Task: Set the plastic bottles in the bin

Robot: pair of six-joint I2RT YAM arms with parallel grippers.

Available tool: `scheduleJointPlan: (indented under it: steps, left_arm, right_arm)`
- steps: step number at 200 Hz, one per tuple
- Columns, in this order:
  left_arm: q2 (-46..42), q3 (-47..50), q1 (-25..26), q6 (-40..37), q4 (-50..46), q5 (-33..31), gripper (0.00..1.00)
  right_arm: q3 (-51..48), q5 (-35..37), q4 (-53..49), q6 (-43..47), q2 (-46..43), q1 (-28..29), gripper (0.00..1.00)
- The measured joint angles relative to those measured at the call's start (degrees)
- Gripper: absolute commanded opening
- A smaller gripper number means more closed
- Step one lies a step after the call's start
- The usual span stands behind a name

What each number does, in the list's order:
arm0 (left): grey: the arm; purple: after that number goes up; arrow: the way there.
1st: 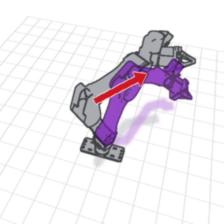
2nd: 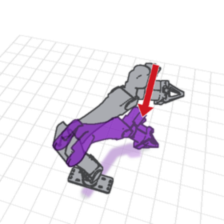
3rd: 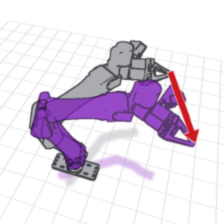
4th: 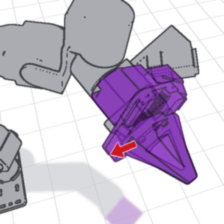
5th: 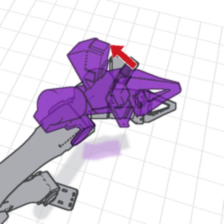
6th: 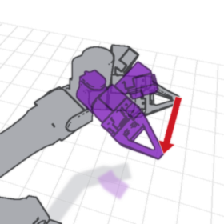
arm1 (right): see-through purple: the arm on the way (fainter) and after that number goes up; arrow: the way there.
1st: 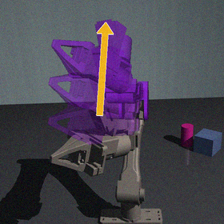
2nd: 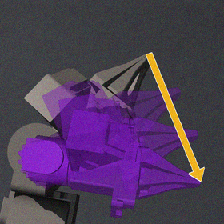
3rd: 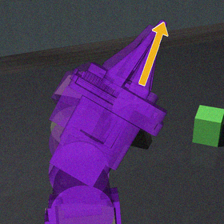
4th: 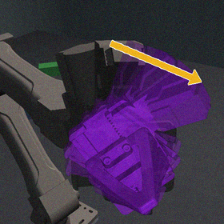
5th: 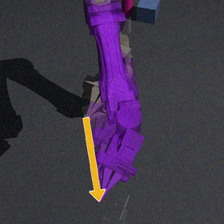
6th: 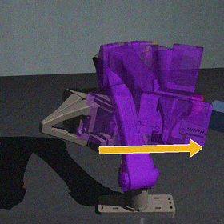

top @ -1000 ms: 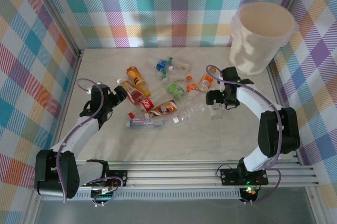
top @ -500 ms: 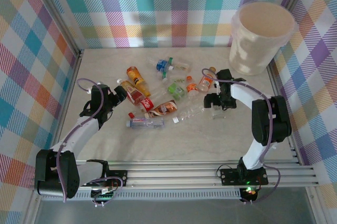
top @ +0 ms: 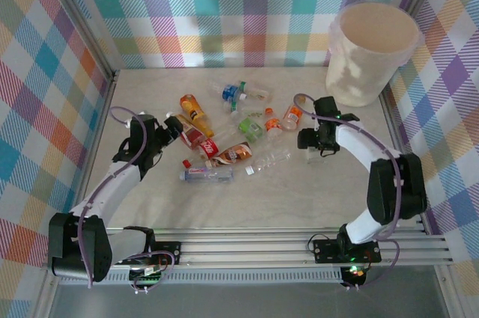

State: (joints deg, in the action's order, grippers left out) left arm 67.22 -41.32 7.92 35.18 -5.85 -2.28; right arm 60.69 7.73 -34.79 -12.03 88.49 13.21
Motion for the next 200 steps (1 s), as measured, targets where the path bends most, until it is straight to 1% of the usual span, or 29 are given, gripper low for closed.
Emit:
scheduleJointPlan:
  steps: [27,45,68,86,109,136,169,200]
  left_arm:
    - [2.5,-5.8,4.7,0.2,-3.0,-0.2,1.0]
    - [4.5,-9.9,8.4,0.0,-4.6,-0.2,1.0]
    - [7.3,-15.3,12.9,-0.3,-6.4,0.4,1.0]
    - [9.5,-19.0,14.4,0.1,-7.8,1.0,1.0]
    - [12.7,-23.7,14.8,2.7,-11.8,-0.2,1.0]
    - [14.4,-26.0,14.8,5.1,-16.1,-3.5,1.0]
    - [14.1,-24.3,14.8,5.9,-16.1,-4.9,1.0]
    - [13.3,-20.3,14.8,5.9,-14.4,-4.8,1.0]
  right_arm:
    - [1.3,-1.0,1.8,-0.8,-5.6,0.0,0.65]
    - [3.6,-3.0,4.4,-1.0,-7.6,-0.5,0.64]
    - [8.9,-8.2,7.9,-1.7,-7.6,-2.3,0.63]
    - [14.9,-11.9,9.9,-2.4,-6.4,-4.4,0.63]
    - [24.9,-15.5,12.1,-2.5,-2.5,-7.0,0.62]
    - [37.1,-16.7,13.9,-2.5,4.0,-9.7,0.62]
    - [51.8,-15.2,15.6,-3.0,14.2,-13.1,0.63]
    - [63.3,-11.4,16.1,-6.3,23.2,-16.0,0.63]
